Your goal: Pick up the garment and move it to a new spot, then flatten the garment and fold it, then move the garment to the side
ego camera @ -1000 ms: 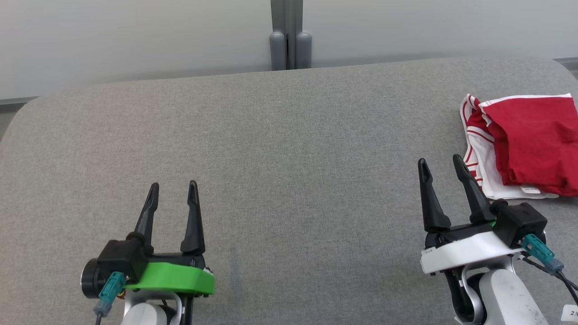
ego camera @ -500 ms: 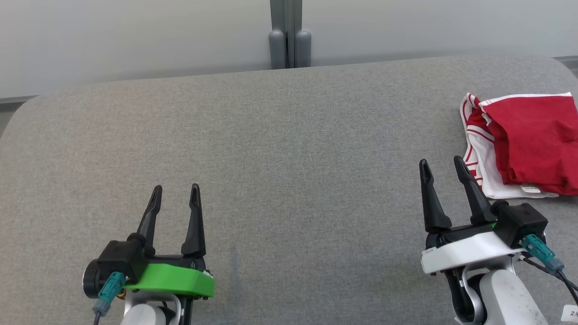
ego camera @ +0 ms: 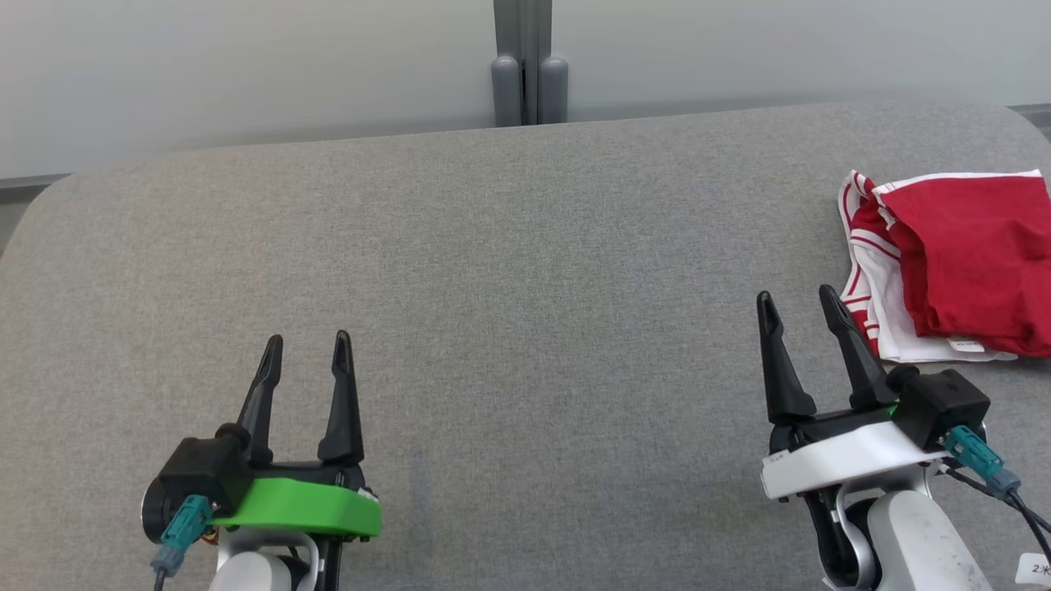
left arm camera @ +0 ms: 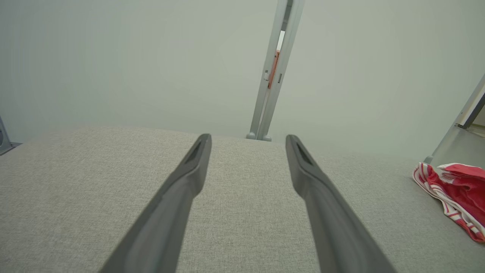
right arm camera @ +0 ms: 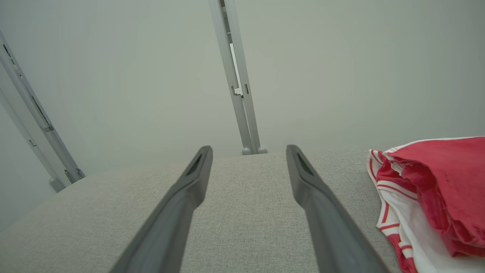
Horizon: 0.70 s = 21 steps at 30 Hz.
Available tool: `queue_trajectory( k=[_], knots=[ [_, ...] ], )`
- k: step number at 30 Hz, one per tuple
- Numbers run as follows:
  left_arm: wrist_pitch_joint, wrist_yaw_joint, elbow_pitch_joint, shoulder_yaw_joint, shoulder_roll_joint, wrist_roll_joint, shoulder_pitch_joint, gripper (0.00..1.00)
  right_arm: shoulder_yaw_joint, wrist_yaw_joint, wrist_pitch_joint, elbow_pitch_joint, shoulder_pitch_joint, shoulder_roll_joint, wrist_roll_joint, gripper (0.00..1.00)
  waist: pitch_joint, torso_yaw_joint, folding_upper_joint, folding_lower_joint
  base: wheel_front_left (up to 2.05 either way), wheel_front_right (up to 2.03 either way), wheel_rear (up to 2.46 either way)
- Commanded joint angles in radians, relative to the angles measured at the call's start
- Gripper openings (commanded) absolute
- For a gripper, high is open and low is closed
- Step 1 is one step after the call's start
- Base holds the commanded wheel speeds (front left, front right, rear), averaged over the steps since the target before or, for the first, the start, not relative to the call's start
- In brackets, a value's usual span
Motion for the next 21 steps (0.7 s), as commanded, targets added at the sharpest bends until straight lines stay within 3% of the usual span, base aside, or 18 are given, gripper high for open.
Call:
queue_trajectory(
  k=[1,2,21],
  knots=[
    [0.0,0.003,-0.001,0.006,0.004,-0.008,0.013,1.0,0.002,0.0,-0.002,0.003,-0.009,-0.001,0.003,1.0,0.0,0.0,0.0,0.0,0.0,0.0,0.0],
    [0.0,0.0,0.002,0.003,0.0,-0.004,0.001,0.0,0.001,0.0,0.0,0.003,0.0,0.0,0.001,0.0,0.0,0.0,0.0,0.0,0.0,0.0,0.0],
    [0.07,-0.02,0.038,0.041,0.013,-0.307,-0.002,0.0,-0.019,0.0,0.065,0.037,0.009,-0.017,0.327,0.0,-0.011,-0.001,0.0,0.0,0.0,0.0,0.0]
  ],
)
